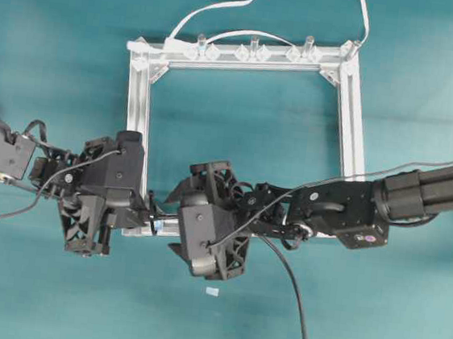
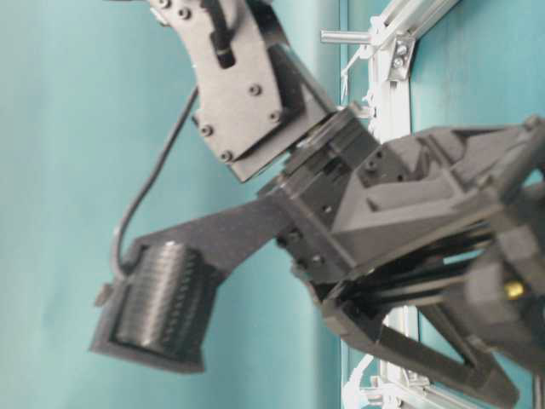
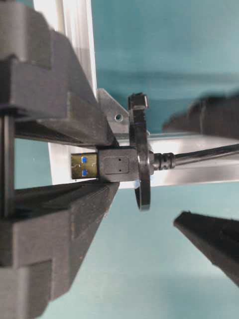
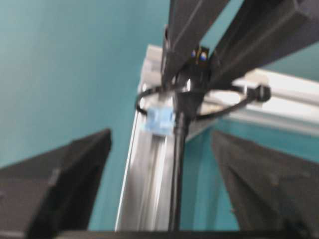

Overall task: Insert the wire through the string loop located on the left side.
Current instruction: 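Pull the cable through the loop leftward with the left gripper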

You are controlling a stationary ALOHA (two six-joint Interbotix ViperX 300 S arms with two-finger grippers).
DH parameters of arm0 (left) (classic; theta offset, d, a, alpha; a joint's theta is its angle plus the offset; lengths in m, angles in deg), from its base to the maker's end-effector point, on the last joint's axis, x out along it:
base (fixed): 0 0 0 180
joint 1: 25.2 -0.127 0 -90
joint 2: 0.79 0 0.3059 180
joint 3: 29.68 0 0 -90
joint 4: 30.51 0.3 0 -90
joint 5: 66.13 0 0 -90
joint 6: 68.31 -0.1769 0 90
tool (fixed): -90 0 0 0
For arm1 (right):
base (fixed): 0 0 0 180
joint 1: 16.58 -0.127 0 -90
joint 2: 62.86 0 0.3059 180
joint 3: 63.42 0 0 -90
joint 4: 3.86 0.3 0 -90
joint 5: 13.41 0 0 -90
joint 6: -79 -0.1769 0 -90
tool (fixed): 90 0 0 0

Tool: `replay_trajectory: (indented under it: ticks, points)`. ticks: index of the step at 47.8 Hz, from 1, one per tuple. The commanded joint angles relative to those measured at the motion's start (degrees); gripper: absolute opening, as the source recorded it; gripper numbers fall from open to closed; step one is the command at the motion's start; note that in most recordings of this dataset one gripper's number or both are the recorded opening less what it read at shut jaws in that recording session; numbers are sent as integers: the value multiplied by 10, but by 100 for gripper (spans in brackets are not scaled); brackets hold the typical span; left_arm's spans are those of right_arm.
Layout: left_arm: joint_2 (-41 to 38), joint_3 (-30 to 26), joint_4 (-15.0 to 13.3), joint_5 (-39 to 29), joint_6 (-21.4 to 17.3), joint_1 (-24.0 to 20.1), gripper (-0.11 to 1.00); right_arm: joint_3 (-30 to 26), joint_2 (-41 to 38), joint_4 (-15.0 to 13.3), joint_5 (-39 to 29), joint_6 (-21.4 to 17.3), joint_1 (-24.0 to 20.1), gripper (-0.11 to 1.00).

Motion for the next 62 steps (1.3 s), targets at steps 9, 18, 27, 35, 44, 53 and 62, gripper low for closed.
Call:
replay_trajectory:
  ticks: [9, 18, 27, 35, 44, 53, 62]
  points:
    - [11, -4, 0, -16, 2, 2, 21, -4, 13, -1, 4, 0, -7, 89]
    - [40, 12, -1, -35, 5, 6, 21, -4, 12, -2, 3, 0, -8, 89]
    - [91, 42, -3, -47, 17, 8, 21, -3, 12, -1, 1, 0, -9, 89]
    - [131, 65, -2, -88, 26, 12, 21, -2, 13, -2, 1, 0, -8, 89]
    - [174, 93, -3, -113, 37, 19, 21, -1, 13, -2, 0, 0, -8, 89]
    - [221, 127, -3, -116, 55, 33, 21, -1, 13, -2, 0, 0, -8, 89]
    - [236, 134, -3, -117, 56, 38, 21, -1, 13, -1, 2, 0, -8, 89]
